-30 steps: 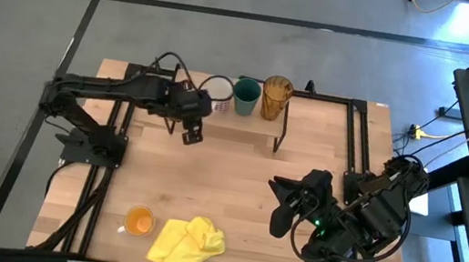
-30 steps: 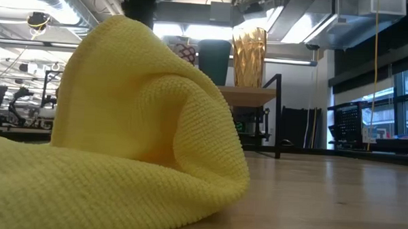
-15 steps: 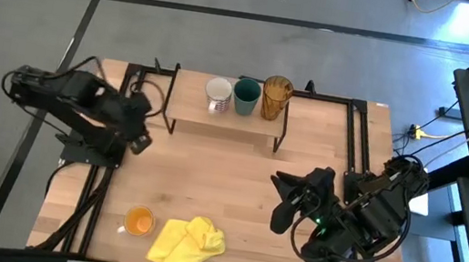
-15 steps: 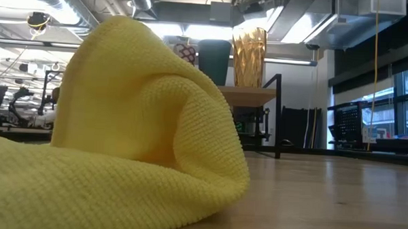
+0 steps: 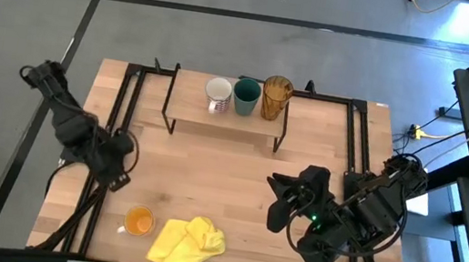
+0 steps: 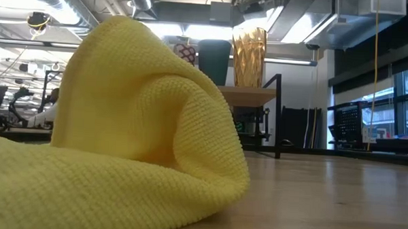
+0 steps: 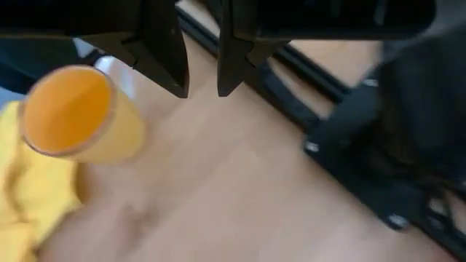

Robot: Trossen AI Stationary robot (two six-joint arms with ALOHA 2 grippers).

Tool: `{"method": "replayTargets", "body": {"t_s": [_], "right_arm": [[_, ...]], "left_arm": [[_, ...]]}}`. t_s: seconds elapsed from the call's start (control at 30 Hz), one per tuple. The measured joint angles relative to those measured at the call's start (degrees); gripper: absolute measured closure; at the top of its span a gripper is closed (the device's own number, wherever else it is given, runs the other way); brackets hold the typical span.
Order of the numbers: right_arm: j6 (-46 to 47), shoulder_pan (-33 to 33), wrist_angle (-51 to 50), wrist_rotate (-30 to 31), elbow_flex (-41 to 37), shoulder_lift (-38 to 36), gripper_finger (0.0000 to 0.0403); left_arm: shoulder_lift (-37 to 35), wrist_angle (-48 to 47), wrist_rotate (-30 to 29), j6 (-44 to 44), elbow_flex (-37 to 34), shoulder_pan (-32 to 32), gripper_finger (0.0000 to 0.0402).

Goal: Stack small to large cups/mugs on shelf
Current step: Put the yellow mug on the shelf

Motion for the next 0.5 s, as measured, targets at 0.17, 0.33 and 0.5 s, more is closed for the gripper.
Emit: {"method": "replayTargets", "body": {"t_s": [0.17,0.33,0.5], "right_arm": [[0.00,0.00,1.05,0.00,0.00,0.00,0.0319],[0.00,0.00,1.20,-0.12,0.00,0.00,0.0319],[0.00,0.00,1.20,-0.20,0.00,0.00,0.0320]], "left_arm": [[1.15,6.73,-2.71,-5.19,-1.43,-6.97,0.0333],[4.31,6.50,-2.80,-7.86,-1.44,-9.74,0.0333],[8.10,8.25,-4.27,-11.83,-1.44,-11.22,0.0333]]}}
